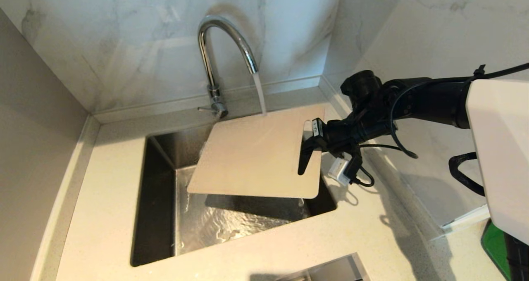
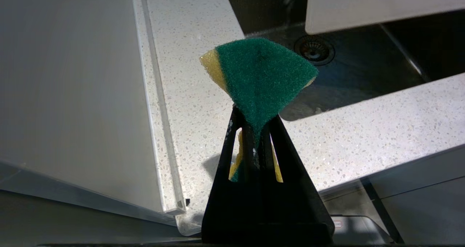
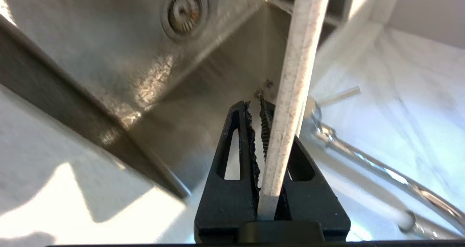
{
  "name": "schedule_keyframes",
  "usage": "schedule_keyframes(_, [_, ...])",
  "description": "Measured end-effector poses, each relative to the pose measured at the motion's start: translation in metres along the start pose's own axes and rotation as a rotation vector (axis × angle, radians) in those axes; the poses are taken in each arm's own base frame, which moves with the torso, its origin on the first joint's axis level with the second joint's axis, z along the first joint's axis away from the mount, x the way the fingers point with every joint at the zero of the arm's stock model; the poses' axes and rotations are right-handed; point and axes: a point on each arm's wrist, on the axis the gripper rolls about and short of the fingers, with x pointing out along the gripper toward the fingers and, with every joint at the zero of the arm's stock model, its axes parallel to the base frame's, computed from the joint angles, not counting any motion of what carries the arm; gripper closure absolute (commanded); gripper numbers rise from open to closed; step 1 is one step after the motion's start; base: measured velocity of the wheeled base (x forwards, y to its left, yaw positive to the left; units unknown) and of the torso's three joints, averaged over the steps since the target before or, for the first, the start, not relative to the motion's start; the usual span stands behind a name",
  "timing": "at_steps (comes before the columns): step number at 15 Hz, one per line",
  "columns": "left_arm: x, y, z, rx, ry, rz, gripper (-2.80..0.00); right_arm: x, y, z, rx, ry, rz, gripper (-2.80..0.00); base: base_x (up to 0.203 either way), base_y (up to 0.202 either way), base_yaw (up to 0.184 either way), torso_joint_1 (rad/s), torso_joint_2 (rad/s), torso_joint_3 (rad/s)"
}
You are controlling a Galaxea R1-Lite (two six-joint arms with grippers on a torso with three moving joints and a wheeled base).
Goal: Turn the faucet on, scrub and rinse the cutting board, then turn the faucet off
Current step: Scrub the cutting board underwater
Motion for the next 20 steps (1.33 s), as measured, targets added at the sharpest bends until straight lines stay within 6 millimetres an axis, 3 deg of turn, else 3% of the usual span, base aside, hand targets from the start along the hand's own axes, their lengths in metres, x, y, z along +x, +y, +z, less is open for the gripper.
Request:
schedule_keyframes(5, [0.0,0.0,0.0,0.0,0.0,0.0,0.0,0.003,0.005,-0.008,-0.036,0.05,-0.011,0.0,0.0,0.0,0.0,0.0,0.0,0.0])
schedule_keyframes(20, [0.0,0.0,0.0,0.0,0.0,0.0,0.0,0.018,0.009,-0.005,-0.032,0.022,-0.019,0.0,0.0,0.0,0.0,0.0,0.0,0.0])
